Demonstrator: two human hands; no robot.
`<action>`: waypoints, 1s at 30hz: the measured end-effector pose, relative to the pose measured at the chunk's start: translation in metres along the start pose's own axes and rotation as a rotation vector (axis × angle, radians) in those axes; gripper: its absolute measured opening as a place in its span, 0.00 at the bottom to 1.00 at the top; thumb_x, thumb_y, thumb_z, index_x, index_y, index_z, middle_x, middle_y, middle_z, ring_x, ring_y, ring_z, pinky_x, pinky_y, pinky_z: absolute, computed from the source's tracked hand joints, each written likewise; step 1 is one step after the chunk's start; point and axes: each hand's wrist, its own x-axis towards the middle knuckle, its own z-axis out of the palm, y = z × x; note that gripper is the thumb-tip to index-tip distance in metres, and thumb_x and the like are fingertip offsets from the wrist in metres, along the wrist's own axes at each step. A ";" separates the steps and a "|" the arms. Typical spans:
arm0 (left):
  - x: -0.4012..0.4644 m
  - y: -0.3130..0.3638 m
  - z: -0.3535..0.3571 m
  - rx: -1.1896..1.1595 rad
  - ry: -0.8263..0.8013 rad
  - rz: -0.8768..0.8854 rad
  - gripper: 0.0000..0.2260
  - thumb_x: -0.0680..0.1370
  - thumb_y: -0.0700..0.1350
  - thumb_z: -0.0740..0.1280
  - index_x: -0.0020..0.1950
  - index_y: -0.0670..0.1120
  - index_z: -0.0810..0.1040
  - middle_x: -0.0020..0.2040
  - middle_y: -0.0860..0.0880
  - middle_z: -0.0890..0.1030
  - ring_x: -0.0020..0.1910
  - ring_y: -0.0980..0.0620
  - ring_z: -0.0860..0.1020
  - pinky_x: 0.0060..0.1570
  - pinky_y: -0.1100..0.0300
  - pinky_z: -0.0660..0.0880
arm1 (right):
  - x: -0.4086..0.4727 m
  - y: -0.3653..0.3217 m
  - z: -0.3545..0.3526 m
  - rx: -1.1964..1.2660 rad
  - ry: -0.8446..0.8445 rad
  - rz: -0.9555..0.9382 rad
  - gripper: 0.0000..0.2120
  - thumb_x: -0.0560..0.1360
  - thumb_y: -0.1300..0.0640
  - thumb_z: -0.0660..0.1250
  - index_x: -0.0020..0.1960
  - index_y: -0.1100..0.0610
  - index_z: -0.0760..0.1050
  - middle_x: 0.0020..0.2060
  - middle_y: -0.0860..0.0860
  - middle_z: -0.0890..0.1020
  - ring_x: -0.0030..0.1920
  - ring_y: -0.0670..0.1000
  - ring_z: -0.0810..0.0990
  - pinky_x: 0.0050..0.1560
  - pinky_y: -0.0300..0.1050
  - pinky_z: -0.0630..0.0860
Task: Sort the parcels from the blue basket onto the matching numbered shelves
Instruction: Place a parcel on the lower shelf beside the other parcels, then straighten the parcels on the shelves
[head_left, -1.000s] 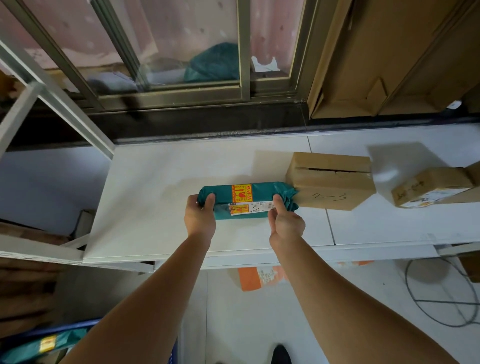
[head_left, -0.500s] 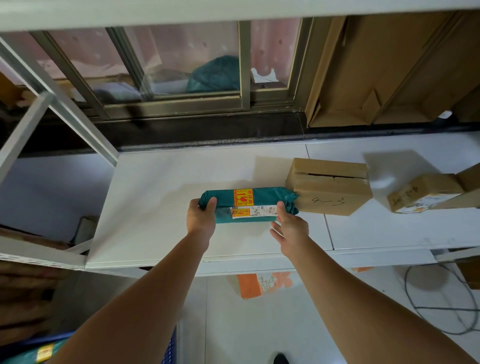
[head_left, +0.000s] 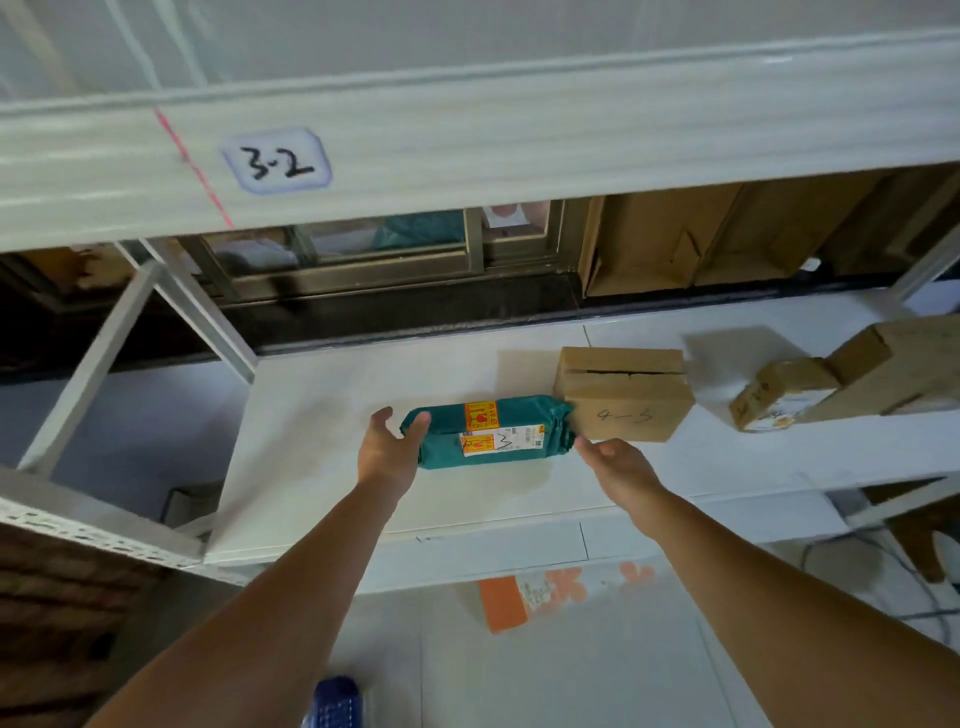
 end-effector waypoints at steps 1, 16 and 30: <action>-0.008 0.006 -0.009 0.071 -0.008 0.049 0.27 0.83 0.57 0.63 0.80 0.50 0.62 0.71 0.44 0.74 0.63 0.47 0.74 0.33 0.64 0.73 | -0.008 -0.004 -0.008 -0.115 -0.012 -0.037 0.25 0.82 0.38 0.56 0.37 0.57 0.69 0.35 0.53 0.75 0.36 0.51 0.73 0.39 0.48 0.68; -0.156 0.045 -0.093 0.887 -0.304 0.490 0.30 0.81 0.68 0.56 0.79 0.56 0.61 0.73 0.51 0.72 0.67 0.47 0.73 0.63 0.52 0.77 | -0.182 -0.012 -0.148 -0.779 0.005 -0.216 0.34 0.79 0.32 0.56 0.80 0.49 0.60 0.77 0.53 0.67 0.74 0.55 0.67 0.73 0.52 0.65; -0.347 0.041 -0.076 0.954 -0.217 0.490 0.30 0.81 0.67 0.55 0.81 0.57 0.59 0.75 0.48 0.72 0.68 0.47 0.74 0.68 0.53 0.70 | -0.293 0.061 -0.215 -0.771 -0.046 -0.282 0.40 0.76 0.27 0.55 0.81 0.48 0.56 0.81 0.51 0.57 0.80 0.55 0.58 0.78 0.55 0.57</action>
